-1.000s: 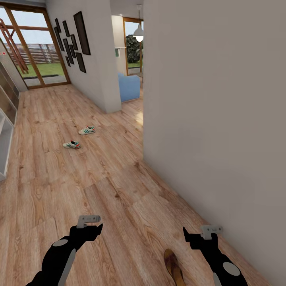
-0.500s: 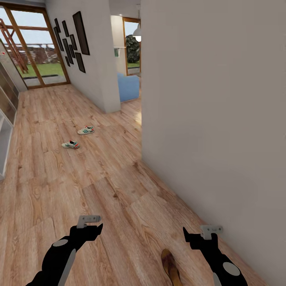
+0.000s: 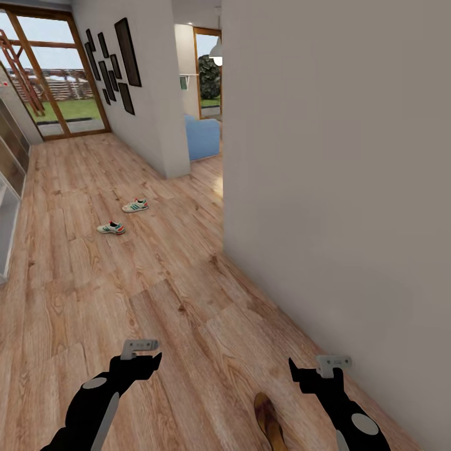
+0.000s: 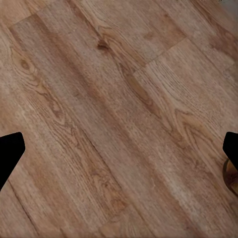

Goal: Pick up the two gym shoes and the two sandals from the corridor floor and place them onto the hallstand (shoe rack) in the corridor, making sure they are on the rack and not on the floor. Arrange them so the two gym shoes are next to each other and the two sandals are next to each other.

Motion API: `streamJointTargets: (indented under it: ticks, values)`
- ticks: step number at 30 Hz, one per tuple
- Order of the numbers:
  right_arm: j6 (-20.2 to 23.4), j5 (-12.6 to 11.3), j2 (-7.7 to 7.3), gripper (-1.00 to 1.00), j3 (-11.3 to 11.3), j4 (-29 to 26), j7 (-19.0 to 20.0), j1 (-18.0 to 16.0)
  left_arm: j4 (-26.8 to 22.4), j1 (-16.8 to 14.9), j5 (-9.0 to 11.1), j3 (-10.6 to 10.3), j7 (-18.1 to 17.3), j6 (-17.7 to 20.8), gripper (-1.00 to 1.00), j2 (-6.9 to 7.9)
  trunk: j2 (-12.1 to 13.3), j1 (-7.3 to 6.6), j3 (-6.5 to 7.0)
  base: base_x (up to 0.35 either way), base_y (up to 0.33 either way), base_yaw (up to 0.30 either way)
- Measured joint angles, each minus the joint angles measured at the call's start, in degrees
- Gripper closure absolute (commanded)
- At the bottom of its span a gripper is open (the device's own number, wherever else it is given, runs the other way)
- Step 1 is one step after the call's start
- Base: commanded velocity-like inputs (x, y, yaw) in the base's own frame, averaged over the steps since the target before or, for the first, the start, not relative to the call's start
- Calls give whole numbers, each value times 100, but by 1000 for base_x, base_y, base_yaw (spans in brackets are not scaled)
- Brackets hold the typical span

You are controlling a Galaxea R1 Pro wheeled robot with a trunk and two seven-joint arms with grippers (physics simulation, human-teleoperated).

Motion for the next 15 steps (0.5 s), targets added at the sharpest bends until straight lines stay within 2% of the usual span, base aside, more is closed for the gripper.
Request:
streamJointTargets:
  ticks: [4,7,8,10,12,14,15]
  values:
    - [0,-5,4,-100,1,8,-4,0,-2,-37,1,16,-1,1,-100,0,0,0,0,0,0,0]
    - [34,125,3,-100,-13,19,-7,-50,-2,-832,42,24,-5,219,-100,5,0,0,1,0,0,0]
    - [50,223,5,-100,-18,22,-9,-129,-2,-1190,59,25,-7,369,-100,6,0,0,1,0,0,0]
    - [96,370,7,-100,-22,28,-9,-329,-1,-1675,71,23,-8,583,-100,7,0,0,1,0,0,0]
    - [250,460,8,-100,-24,33,-6,-578,0,-2063,81,23,-9,762,-100,7,0,0,1,0,0,0]
    - [429,494,8,-100,-25,35,-5,-745,3,-2293,85,25,-9,859,-100,6,0,0,1,0,0,0]
    - [734,524,8,-100,-25,36,-2,-929,6,-2539,90,28,-10,961,-100,3,0,0,1,0,0,0]
